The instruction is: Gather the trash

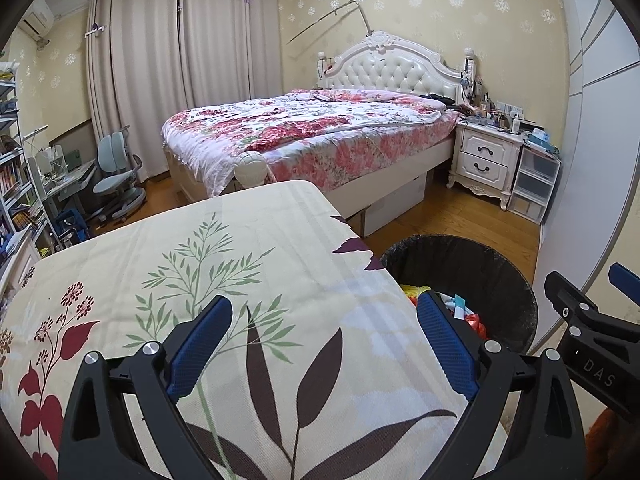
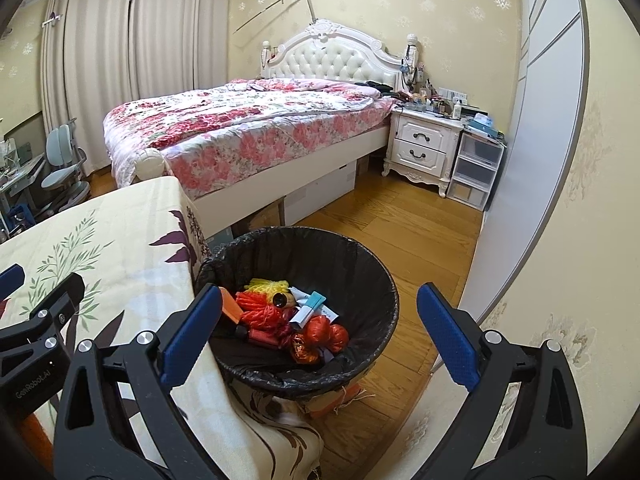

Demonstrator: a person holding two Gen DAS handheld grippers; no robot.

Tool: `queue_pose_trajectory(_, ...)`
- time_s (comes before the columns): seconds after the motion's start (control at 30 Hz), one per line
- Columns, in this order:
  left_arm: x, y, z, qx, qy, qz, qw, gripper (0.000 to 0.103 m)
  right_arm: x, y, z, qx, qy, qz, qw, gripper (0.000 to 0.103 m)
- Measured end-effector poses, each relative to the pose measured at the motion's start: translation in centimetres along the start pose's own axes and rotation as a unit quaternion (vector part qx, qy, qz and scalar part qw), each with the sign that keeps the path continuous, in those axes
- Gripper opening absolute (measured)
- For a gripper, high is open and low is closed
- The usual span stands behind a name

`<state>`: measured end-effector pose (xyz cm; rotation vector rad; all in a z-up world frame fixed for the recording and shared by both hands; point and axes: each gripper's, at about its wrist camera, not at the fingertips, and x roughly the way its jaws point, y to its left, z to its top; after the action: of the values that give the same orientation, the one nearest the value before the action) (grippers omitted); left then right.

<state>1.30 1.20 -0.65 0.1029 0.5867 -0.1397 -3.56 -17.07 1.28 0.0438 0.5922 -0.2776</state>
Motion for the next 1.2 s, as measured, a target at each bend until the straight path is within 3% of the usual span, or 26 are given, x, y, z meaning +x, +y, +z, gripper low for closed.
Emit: queue_pose_trajectory(1.2,-1.6,1.0,-0.5,-0.009,-0.012,0.001,0.9999,0.093,-2.4,0.3,0.0,-0.003,-0.01,0.006,1.0,0.096)
